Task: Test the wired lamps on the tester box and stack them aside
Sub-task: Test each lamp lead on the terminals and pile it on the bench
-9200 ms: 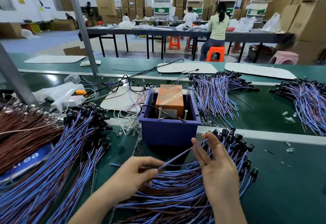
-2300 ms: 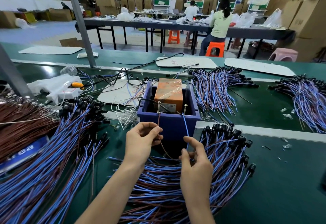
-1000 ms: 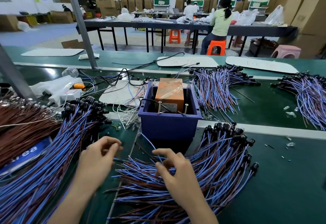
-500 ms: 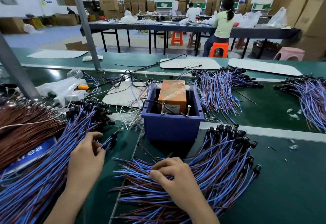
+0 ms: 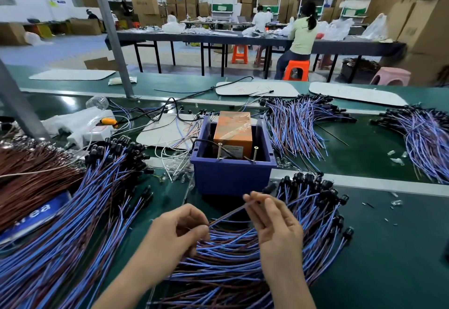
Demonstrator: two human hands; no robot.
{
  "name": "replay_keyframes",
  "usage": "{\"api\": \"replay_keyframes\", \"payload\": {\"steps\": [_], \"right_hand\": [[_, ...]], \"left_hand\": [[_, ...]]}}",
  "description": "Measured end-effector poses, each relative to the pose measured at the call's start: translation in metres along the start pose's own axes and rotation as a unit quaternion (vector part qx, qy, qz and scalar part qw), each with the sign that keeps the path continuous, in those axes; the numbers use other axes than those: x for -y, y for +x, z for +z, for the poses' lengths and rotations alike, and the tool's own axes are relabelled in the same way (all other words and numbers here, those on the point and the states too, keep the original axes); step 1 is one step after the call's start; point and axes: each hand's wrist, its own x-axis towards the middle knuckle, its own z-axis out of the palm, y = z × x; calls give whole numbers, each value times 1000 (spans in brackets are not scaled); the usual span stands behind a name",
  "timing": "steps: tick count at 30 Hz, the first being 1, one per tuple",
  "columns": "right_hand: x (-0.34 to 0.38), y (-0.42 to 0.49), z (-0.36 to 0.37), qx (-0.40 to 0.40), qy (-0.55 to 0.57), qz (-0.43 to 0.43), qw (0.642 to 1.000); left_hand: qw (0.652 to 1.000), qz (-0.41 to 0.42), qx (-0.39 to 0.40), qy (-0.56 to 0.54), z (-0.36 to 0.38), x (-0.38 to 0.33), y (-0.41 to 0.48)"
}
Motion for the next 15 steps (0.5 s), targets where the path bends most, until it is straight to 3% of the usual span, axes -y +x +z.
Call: {"api": "replay_keyframes", "payload": {"steps": [2, 6, 15], "right_hand": [[6, 3, -5, -65, 60, -14, 996], [11, 9, -15, -142, 30, -59, 988], [11, 15, -28, -263, -234, -166, 921]], "left_hand": [[999, 2, 13, 31, -10, 3, 0], [998, 2, 20, 61, -32, 7, -2], [994, -22, -13, 108, -71, 13, -8]]}}
